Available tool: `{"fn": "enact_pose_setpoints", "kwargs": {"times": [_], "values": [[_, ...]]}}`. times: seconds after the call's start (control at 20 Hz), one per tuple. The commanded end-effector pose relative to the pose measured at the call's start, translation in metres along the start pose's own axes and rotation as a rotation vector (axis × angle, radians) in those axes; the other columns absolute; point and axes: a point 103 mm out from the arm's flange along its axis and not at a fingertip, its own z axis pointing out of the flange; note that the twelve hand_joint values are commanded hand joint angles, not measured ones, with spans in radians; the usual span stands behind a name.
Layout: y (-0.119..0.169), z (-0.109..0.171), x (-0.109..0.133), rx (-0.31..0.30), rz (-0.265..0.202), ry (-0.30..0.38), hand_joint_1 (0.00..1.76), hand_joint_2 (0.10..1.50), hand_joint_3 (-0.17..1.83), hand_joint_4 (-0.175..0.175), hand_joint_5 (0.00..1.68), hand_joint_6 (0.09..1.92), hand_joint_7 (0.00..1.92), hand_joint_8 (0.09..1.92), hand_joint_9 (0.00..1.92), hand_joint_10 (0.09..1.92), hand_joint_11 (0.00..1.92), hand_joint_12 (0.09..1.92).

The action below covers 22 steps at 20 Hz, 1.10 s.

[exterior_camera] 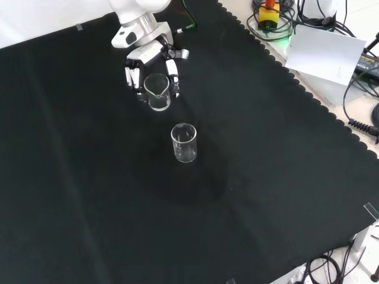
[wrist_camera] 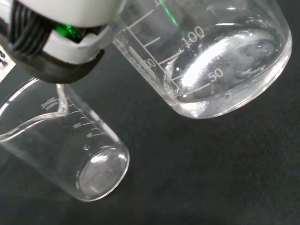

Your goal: Pour the water from the handheld beaker into the one on the table.

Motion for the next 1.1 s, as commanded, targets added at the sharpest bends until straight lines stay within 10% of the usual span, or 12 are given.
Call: {"fn": "enact_pose_setpoints", "kwargs": {"times": [0.05,1.1], "values": [[-0.001,-0.004,0.016,0.050,-0.032,-0.022,1.11,0.81,0.37,0.175,1.28,0.56,1.68,0.09,1.54,0.09,1.12,0.90],[0.021,0.001,0.066,0.308,-0.034,-0.334,1.11,0.79,0.40,0.175,1.29,0.56,1.69,0.09,1.55,0.09,1.10,0.91]]}}
